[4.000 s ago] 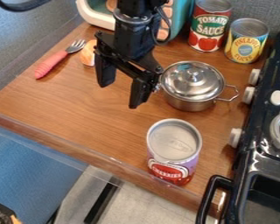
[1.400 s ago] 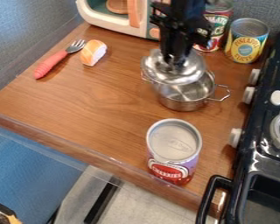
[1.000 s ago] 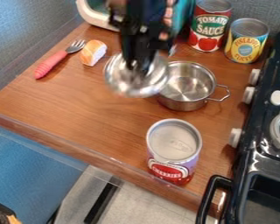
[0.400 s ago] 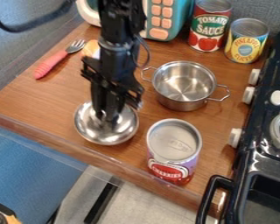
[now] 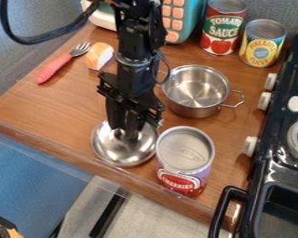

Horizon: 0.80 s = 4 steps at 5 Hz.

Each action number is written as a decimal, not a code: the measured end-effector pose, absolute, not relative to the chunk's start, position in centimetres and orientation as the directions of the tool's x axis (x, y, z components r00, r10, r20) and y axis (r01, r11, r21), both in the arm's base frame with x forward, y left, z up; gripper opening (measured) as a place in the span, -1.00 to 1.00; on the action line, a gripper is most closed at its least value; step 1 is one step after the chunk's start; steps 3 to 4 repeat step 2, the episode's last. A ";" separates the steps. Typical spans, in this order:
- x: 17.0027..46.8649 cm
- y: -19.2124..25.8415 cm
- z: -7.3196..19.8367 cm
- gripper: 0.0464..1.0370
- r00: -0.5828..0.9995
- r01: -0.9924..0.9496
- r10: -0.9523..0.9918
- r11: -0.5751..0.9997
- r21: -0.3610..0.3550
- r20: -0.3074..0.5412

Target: Remove the lid of the silver pot and put it on the left side of the can

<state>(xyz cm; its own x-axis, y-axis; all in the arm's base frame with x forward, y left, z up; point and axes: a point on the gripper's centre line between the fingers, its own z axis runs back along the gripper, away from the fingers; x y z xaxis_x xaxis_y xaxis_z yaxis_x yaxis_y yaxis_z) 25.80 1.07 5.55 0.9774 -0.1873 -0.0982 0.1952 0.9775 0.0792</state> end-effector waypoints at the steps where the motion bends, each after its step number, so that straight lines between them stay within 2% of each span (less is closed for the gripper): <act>1: 25.8 1.0 7.8 0.76 0.981 0.192 -0.190 0.977 0.094 -0.026; 2: 25.2 1.0 10.7 0.96 0.981 0.182 -0.188 0.977 0.108 0.046; 4: 25.2 1.0 10.7 0.96 0.981 0.182 -0.188 0.977 0.108 0.046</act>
